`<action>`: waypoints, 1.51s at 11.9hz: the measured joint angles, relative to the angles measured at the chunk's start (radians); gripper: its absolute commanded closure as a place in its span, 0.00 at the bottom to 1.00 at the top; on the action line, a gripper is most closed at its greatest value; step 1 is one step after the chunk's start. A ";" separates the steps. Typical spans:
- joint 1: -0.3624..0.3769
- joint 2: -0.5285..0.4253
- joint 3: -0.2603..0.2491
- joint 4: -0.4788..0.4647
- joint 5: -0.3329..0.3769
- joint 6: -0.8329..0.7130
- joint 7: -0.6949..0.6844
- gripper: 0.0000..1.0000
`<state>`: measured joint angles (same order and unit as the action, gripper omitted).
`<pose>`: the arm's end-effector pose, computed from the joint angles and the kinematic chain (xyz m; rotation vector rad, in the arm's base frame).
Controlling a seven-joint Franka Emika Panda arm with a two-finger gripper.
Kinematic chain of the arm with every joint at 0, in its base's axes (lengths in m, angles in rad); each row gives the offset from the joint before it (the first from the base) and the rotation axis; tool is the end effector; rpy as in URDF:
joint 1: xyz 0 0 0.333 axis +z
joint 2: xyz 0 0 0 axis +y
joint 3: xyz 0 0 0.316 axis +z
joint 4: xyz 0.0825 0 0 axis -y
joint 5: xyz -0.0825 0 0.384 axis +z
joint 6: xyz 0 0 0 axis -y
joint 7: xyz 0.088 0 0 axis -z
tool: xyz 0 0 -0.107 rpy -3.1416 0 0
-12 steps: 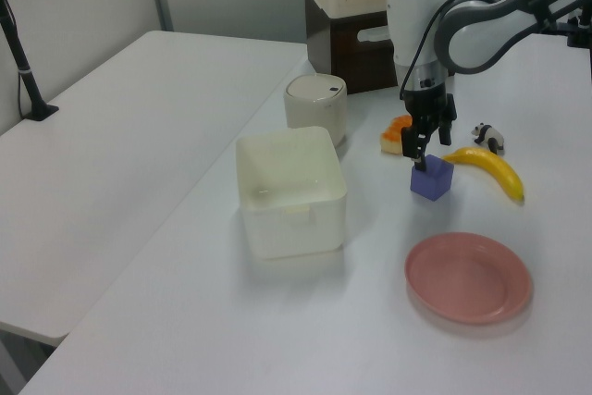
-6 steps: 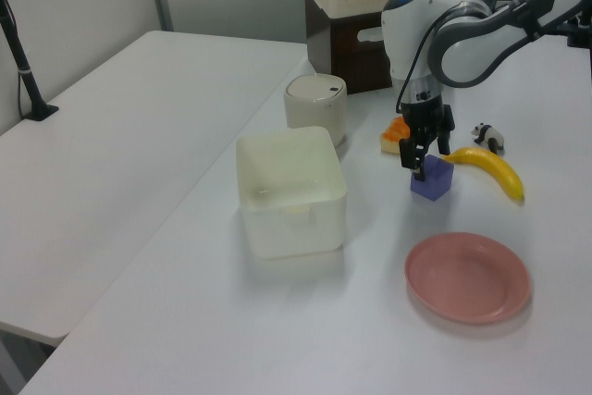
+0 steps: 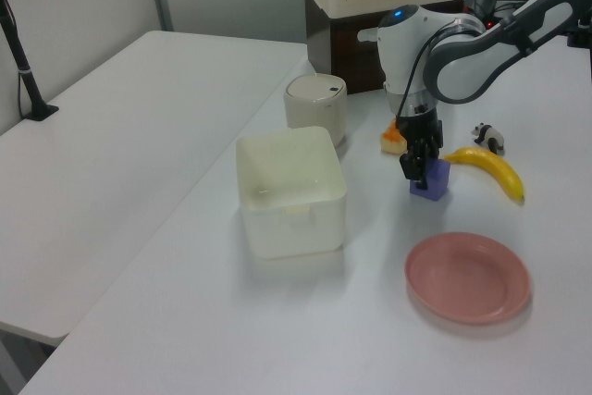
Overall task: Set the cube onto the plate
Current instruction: 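Lift the purple cube and carry it over the pink plate, then lower the cube onto the pink plate and open the gripper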
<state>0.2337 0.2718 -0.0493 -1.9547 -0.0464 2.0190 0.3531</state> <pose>0.5735 0.1052 0.3239 3.0147 -0.2171 -0.2818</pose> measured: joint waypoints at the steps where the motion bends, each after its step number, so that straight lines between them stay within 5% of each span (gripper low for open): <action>1: 0.009 -0.014 0.001 0.003 -0.001 -0.023 -0.082 0.67; 7: 0.202 -0.118 0.073 0.004 -0.027 -0.182 -0.295 0.65; 9: 0.262 -0.117 0.110 0.002 -0.028 -0.182 -0.296 0.43; 11: 0.316 -0.112 0.118 0.003 -0.028 -0.174 -0.297 0.00; 15: 0.385 -0.099 0.119 0.023 -0.028 -0.162 -0.297 0.00; 18: 0.353 -0.102 0.098 0.177 -0.031 -0.256 -0.294 0.00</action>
<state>0.5866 0.1699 0.0486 -1.7778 -0.0779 1.7625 0.0592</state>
